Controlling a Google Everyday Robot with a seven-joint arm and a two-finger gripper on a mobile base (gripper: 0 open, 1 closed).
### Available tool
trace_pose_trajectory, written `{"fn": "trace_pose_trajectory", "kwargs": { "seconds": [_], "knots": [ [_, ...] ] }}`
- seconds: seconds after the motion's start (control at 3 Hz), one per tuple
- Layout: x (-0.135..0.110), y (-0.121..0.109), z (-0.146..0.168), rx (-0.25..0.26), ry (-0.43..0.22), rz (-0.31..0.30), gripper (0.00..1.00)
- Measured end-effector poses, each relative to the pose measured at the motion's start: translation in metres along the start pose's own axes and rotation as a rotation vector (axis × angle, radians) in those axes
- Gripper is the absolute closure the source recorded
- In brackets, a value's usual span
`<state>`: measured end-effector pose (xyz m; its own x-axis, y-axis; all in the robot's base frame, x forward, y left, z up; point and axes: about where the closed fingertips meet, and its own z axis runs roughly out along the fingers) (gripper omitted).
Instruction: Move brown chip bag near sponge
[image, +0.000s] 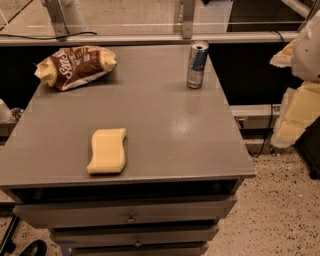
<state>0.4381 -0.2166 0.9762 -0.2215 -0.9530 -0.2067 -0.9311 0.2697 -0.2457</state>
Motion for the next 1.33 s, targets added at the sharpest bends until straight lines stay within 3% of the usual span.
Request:
{"fn": "trace_pose_trajectory", "kwargs": {
  "seconds": [0.67,1.0,1.33],
  "knots": [
    [-0.002,-0.003,0.0,0.009,-0.025,0.004,0.0],
    [-0.021,-0.015,0.019,0.005,-0.136,0.048,0.0],
    [-0.08,-0.055,0.04,0.039,-0.334,0.074,0.0]
  ]
}}
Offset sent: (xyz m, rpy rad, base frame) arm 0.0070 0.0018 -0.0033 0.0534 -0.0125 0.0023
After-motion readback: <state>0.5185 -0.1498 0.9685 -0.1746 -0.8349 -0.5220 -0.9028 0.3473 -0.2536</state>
